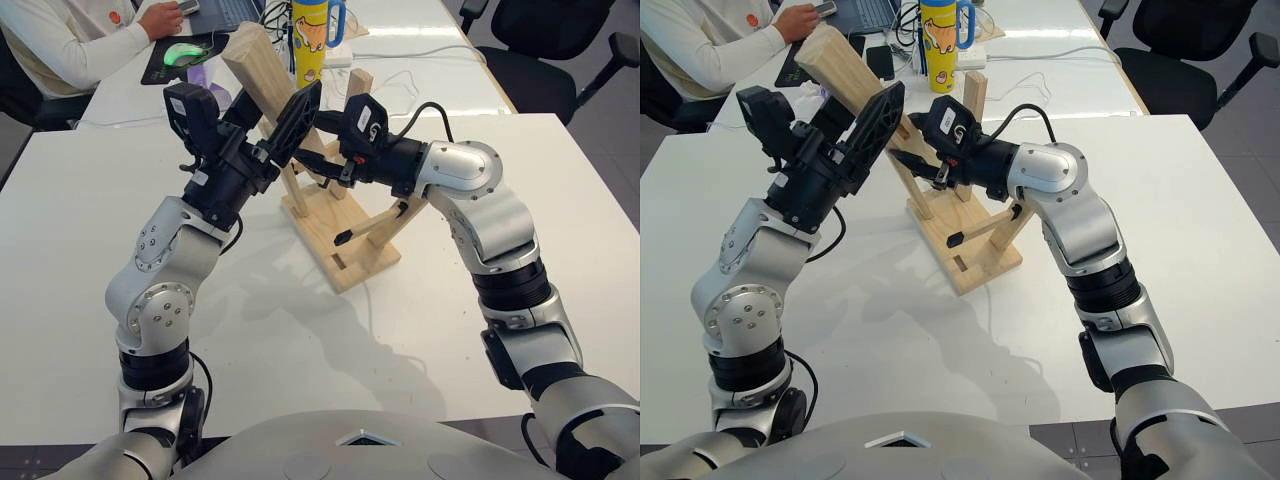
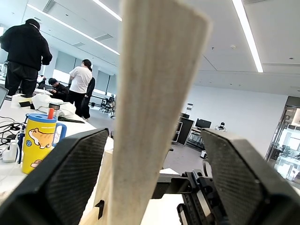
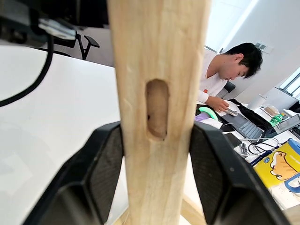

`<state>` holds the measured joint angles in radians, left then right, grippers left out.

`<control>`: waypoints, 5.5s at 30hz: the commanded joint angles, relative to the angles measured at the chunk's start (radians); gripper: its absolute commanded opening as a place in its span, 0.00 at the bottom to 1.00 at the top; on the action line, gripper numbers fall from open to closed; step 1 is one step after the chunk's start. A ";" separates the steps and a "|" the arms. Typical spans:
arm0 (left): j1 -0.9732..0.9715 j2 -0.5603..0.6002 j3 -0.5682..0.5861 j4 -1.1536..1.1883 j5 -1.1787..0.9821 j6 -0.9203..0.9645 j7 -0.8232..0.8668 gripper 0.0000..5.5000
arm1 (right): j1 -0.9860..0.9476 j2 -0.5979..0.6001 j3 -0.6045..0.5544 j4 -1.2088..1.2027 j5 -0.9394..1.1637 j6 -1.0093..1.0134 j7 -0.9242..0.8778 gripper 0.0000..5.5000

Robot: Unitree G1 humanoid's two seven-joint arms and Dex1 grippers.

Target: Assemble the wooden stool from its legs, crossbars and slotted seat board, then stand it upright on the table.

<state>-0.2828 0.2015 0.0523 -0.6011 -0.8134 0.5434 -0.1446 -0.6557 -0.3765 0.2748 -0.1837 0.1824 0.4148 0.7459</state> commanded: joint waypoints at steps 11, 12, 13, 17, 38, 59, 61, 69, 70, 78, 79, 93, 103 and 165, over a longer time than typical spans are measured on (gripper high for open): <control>-0.029 -0.016 0.012 0.013 0.041 -0.043 0.002 0.40 | 0.008 -0.012 0.006 0.000 -0.030 -0.028 0.023 0.37; -0.030 -0.017 0.014 0.013 0.043 -0.045 0.003 0.38 | 0.006 -0.012 0.004 0.002 -0.031 -0.027 0.022 0.37; -0.031 -0.018 0.015 0.014 0.044 -0.047 0.004 0.35 | 0.005 -0.012 0.004 0.004 -0.031 -0.026 0.022 0.37; -0.030 -0.019 0.022 0.014 0.051 -0.053 0.009 0.24 | 0.000 -0.010 0.003 0.009 -0.028 -0.016 0.022 0.37; -0.003 -0.034 0.087 0.046 0.121 -0.081 0.056 0.19 | -0.037 -0.083 -0.391 -0.005 0.262 0.292 -0.047 0.58; 0.046 -0.028 0.134 0.012 0.130 -0.083 0.099 0.19 | 0.269 -0.171 -0.625 -0.068 0.608 0.632 -0.135 0.58; 0.048 -0.030 0.135 0.008 0.130 -0.083 0.102 0.19 | 0.287 -0.174 -0.604 -0.078 0.605 0.622 -0.130 0.58; 0.046 -0.038 0.126 0.014 0.136 -0.089 0.103 0.19 | 0.318 -0.145 -0.523 -0.078 0.564 0.585 -0.181 0.45; 0.046 -0.039 0.125 0.016 0.138 -0.090 0.103 0.19 | 0.321 -0.142 -0.514 -0.078 0.559 0.591 -0.193 0.42; 0.048 -0.043 0.118 0.052 0.180 -0.092 0.124 0.19 | 0.293 -0.036 -0.474 -0.058 0.503 0.597 -0.373 0.22; 0.048 -0.045 0.121 0.061 0.186 -0.086 0.134 0.19 | 0.282 -0.006 -0.478 -0.058 0.496 0.588 -0.412 0.21; 0.092 -0.260 0.200 0.201 0.138 0.069 0.444 0.19 | 0.233 0.287 -0.319 -0.103 0.281 0.371 -0.676 0.19; 0.169 -0.322 0.195 0.275 0.199 0.028 0.552 0.19 | 0.185 0.393 -0.269 -0.099 0.206 0.359 -0.729 0.19; 0.293 0.182 -0.379 0.166 0.725 0.257 0.362 0.26 | 0.269 0.372 0.010 -0.238 -0.007 0.314 -0.706 0.23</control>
<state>-0.1001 0.2656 -0.2579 -0.6288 -0.1493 0.6906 0.3474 -0.3269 0.0130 0.2258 -0.3636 0.1751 0.7891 -0.0550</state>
